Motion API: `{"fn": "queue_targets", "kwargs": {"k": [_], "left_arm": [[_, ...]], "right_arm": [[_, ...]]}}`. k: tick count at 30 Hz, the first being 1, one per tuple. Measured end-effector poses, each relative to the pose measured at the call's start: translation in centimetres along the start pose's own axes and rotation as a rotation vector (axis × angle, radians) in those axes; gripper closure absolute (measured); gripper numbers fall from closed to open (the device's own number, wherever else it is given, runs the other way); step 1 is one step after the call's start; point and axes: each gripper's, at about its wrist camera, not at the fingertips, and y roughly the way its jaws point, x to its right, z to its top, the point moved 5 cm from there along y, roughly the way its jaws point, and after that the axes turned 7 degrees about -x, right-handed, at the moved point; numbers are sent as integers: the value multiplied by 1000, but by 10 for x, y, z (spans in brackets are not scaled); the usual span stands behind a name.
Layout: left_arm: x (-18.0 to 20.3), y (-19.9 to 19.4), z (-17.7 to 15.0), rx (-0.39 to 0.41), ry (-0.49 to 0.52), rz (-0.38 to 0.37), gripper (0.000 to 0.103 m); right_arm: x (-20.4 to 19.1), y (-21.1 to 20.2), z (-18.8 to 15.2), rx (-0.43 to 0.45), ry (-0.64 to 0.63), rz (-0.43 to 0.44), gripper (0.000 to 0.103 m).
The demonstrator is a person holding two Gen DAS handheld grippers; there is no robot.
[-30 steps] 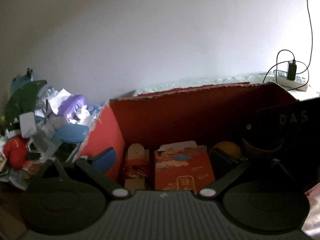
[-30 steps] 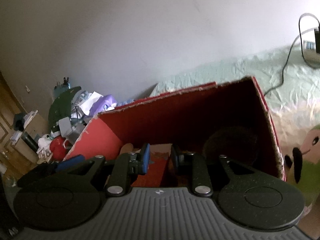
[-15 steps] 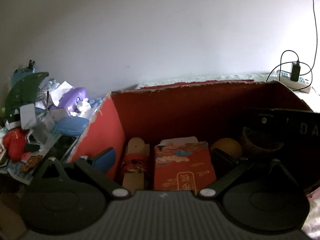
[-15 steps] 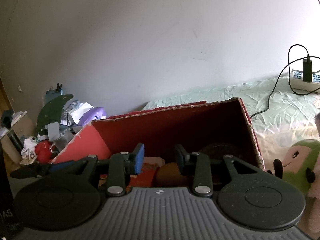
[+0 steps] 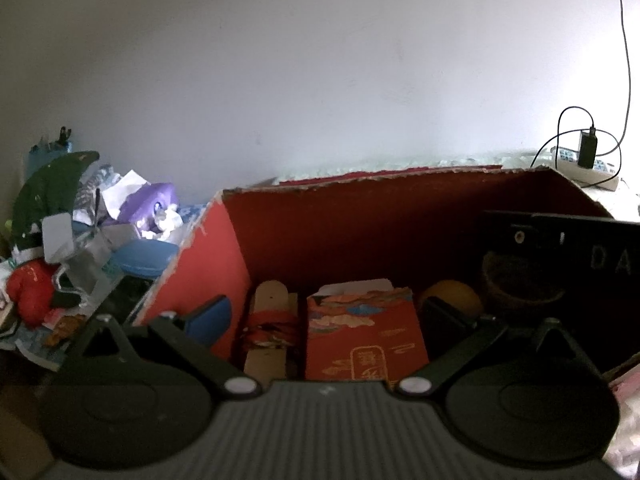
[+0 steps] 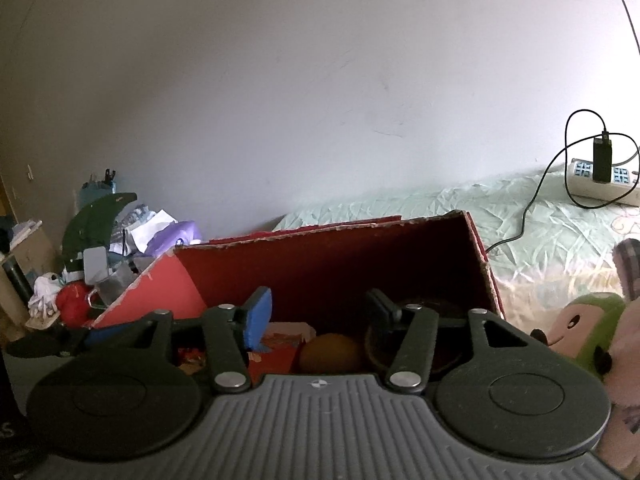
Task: Organize objects
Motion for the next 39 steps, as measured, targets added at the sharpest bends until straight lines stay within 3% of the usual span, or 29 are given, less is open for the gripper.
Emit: {"fn": "queue_targets", "kwargs": {"k": [17, 22, 25, 29, 34, 39], "left_arm": [[0, -7, -4, 66, -18, -23, 2], [-5, -8, -4, 71, -36, -87, 2], [-4, -14, -2, 78, -38, -96, 2], [-4, -36, 0, 150, -48, -132, 1], [1, -68, -5, 66, -56, -95, 1], [2, -96, -29, -41, -40, -89, 0]], "right_arm": [[1, -3, 0, 36, 31, 10, 43], [-4, -2, 3, 11, -1, -3, 43], [-4, -21, 0, 43, -28, -37, 43], [-1, -60, -11, 87, 20, -78, 42], [-1, -98, -20, 130, 41, -140, 38], [-4, -107, -32, 85, 58, -135, 34]]}}
